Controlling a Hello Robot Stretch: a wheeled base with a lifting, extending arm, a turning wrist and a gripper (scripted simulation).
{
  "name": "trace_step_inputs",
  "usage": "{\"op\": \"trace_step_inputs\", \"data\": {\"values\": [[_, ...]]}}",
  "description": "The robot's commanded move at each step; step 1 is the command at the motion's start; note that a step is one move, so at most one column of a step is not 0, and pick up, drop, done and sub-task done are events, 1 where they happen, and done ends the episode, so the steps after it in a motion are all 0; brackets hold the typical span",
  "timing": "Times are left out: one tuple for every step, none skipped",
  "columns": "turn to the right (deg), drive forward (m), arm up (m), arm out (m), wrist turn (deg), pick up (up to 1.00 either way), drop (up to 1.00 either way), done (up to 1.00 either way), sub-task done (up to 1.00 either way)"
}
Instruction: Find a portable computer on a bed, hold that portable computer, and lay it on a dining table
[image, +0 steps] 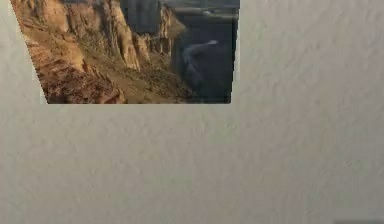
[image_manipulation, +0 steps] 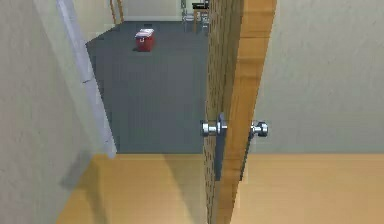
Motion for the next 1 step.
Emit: {"op": "trace_step_inputs", "data": {"values": [[45.0, 0.00, 0.00, 0.00, 0.0, 0.00, 0.00, 0.00, 0.00]]}}
